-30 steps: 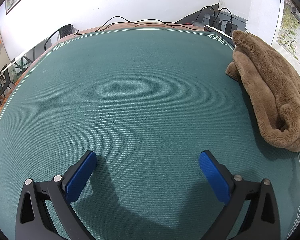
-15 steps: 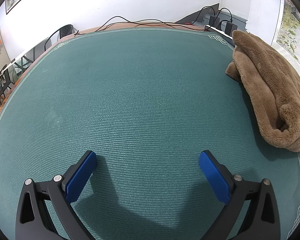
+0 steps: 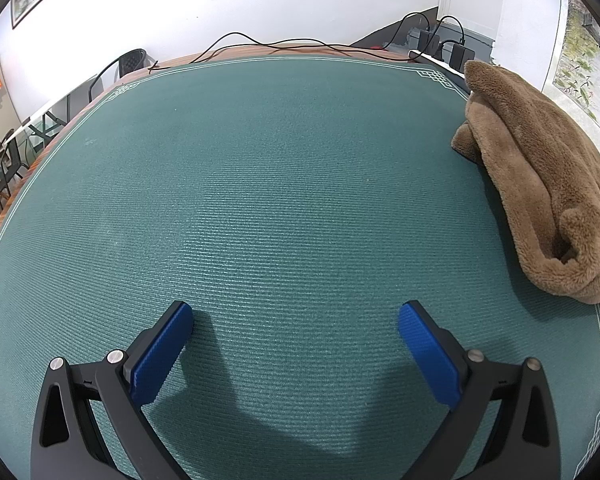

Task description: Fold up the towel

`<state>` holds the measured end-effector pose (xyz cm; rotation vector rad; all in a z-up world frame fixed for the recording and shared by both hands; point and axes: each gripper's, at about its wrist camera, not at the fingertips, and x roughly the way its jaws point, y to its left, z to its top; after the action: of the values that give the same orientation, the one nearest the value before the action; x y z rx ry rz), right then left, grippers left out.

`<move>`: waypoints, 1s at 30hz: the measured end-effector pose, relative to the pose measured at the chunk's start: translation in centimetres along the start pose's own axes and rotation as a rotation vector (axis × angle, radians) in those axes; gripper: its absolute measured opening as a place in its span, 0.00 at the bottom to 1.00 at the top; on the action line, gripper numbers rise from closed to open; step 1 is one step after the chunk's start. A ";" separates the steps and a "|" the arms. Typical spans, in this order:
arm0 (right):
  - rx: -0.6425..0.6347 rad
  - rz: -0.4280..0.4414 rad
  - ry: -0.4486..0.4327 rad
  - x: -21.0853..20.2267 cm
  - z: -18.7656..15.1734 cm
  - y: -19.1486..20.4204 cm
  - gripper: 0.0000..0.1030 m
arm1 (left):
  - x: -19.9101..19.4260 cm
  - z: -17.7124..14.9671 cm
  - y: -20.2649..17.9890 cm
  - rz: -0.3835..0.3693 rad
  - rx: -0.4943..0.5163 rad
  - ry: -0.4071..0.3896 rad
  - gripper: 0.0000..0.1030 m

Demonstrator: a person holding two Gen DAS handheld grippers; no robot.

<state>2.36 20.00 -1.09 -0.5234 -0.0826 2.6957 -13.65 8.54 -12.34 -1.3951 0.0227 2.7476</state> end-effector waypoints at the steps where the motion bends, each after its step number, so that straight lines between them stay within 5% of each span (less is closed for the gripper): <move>1: 0.006 -0.004 0.000 -0.3 0.0 0.0 1.00 | 0.0 0.0 0.0 0.000 0.000 0.000 1.00; 30: 0.112 -0.084 -0.007 -2.4 -0.6 -2.6 1.00 | 0.0 0.0 -0.1 0.000 -0.001 0.000 1.00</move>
<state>5.58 21.42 -0.51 -0.4662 0.0428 2.6027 -13.66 8.67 -12.37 -1.3952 0.0218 2.7484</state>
